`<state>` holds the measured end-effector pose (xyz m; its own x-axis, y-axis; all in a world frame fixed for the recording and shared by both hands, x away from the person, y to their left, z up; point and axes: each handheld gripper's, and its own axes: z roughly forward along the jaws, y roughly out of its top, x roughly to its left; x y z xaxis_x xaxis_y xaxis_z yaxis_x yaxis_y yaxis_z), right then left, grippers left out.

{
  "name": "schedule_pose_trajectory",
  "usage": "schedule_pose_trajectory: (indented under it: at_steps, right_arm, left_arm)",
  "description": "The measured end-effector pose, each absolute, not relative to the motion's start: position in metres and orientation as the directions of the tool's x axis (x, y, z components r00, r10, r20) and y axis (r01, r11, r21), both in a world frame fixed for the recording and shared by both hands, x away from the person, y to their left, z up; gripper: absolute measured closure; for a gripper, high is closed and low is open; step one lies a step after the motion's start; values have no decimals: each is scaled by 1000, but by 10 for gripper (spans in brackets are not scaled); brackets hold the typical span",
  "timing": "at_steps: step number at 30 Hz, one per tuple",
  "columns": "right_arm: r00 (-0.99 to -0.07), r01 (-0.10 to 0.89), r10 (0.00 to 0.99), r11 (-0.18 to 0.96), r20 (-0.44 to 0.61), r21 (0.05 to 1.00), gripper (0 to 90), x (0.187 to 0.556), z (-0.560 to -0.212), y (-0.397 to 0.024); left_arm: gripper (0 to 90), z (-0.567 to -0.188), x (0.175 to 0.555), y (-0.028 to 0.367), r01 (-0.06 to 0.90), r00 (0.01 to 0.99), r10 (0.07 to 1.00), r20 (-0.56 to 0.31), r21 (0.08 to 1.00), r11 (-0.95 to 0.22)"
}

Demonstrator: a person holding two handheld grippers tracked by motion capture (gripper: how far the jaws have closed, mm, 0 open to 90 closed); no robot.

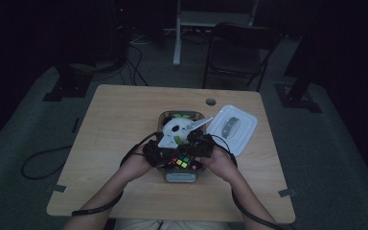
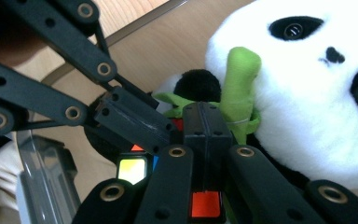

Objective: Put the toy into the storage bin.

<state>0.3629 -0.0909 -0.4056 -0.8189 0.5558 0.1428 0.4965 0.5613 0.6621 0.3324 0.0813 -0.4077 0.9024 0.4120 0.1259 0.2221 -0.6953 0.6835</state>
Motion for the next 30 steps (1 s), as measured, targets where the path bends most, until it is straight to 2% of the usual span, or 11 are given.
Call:
schedule_pose_trajectory:
  at_steps: [3,8,20,26,28,30]
  right_arm:
    - [-817,490,565,578,114,653,900,362,-405,-88]
    - [-814,498,567,567,127,657,900,363,-406,-90]
    - [-803,503,575,516,155,694,900,360,-401,-98]
    - [-777,534,592,441,213,722,620,360,-398,-111]
    - [-767,550,593,411,245,727,542,362,-400,-118]
    - [-753,560,602,375,265,739,442,363,-400,-124]
  left_arm:
    - [900,-407,333,80,219,901,412,139,673,-707]
    - [900,-407,334,81,228,899,419,127,682,-695]
    - [900,-405,338,90,270,909,416,8,750,-604]
    - [900,-399,332,91,257,912,411,7,770,-584]
    - [836,-398,331,92,256,917,399,-5,773,-580]
    - [813,-396,330,91,251,914,405,7,773,-582]
